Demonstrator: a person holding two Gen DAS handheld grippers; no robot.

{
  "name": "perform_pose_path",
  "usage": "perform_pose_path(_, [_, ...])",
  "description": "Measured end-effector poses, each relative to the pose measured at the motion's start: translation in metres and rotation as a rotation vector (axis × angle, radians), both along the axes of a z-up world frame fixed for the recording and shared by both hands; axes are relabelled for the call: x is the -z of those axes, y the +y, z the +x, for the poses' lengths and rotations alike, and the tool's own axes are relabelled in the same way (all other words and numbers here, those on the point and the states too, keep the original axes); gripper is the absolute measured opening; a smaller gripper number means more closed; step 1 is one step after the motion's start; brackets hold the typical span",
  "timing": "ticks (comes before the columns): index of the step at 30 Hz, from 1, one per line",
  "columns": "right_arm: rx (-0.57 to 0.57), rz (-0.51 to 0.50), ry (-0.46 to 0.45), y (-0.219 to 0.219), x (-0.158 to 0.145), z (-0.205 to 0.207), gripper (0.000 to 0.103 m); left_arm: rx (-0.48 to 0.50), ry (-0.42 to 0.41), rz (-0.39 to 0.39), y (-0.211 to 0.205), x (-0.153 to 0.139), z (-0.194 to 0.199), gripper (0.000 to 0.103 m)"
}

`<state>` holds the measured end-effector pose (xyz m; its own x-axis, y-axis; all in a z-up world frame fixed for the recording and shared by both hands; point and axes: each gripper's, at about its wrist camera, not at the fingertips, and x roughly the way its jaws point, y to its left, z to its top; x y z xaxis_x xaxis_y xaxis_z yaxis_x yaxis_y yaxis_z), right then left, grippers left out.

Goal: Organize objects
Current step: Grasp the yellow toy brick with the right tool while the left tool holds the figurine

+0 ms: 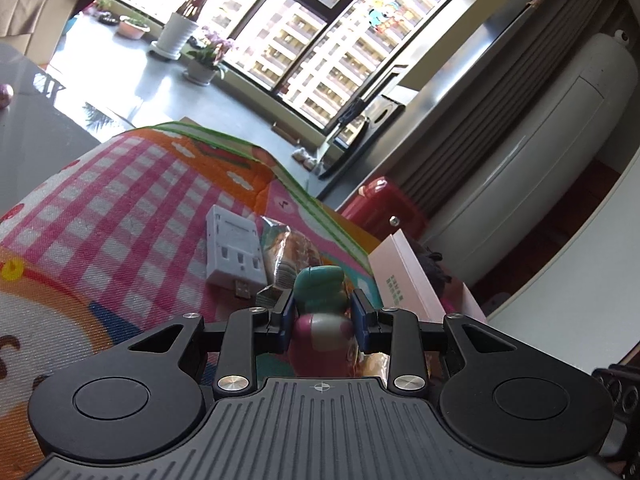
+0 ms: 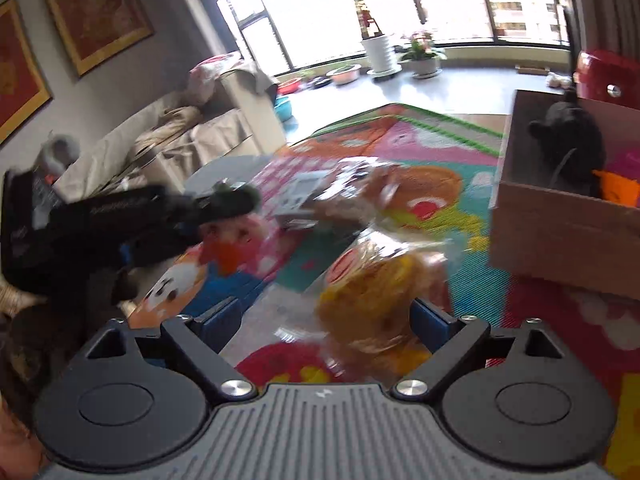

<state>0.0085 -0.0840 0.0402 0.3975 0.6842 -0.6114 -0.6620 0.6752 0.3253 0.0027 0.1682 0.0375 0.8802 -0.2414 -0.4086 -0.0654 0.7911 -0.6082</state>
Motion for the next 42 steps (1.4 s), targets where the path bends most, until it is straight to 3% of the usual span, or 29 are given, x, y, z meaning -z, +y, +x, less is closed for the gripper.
perform_pose_path(2, [-0.071,-0.041,-0.068,0.006,-0.001,-0.020,0.092,0.001,-0.007,0.002,-0.003,-0.004,-0.001,0.033])
perform_pose_path(5, [-0.080,-0.084,-0.140,0.002,-0.004,-0.034,0.092,0.026,-0.018,0.012,-0.008,-0.009,-0.002,0.033])
perform_pose_path(11, [0.062,-0.255,-0.165,0.003,0.017,-0.023,0.092,0.149,-0.020,0.014,-0.025,-0.013,-0.001,0.033])
perform_pose_path(14, [0.123,-0.293,-0.163,0.003,0.030,-0.012,0.090,0.229,-0.036,0.012,-0.034,-0.016,-0.002,0.033])
perform_pose_path(19, [0.307,-0.411,-0.281,-0.008,0.032,-0.002,0.087,0.300,-0.052,0.035,-0.043,-0.023,-0.007,0.033])
perform_pose_path(21, [0.314,-0.381,-0.252,-0.017,0.029,-0.001,0.086,0.314,-0.044,0.039,-0.045,-0.020,-0.006,0.033])
perform_pose_path(24, [0.233,-0.288,-0.166,-0.020,0.026,-0.004,0.086,0.296,-0.006,0.033,-0.043,-0.010,-0.001,0.033])
perform_pose_path(31, [0.135,-0.306,-0.221,0.022,0.034,-0.003,0.086,0.222,0.017,0.021,-0.026,-0.006,-0.002,0.033])
perform_pose_path(33, [0.130,-0.285,-0.193,0.025,0.035,0.003,0.075,0.201,0.015,0.019,-0.020,-0.009,-0.004,0.033])
perform_pose_path(35, [0.124,-0.286,-0.193,0.025,0.030,0.000,0.063,0.188,0.015,0.027,-0.017,-0.013,-0.007,0.033])
perform_pose_path(42, [0.156,-0.292,-0.254,-0.012,0.009,-0.032,0.063,0.236,0.061,0.108,-0.037,-0.018,-0.013,0.033])
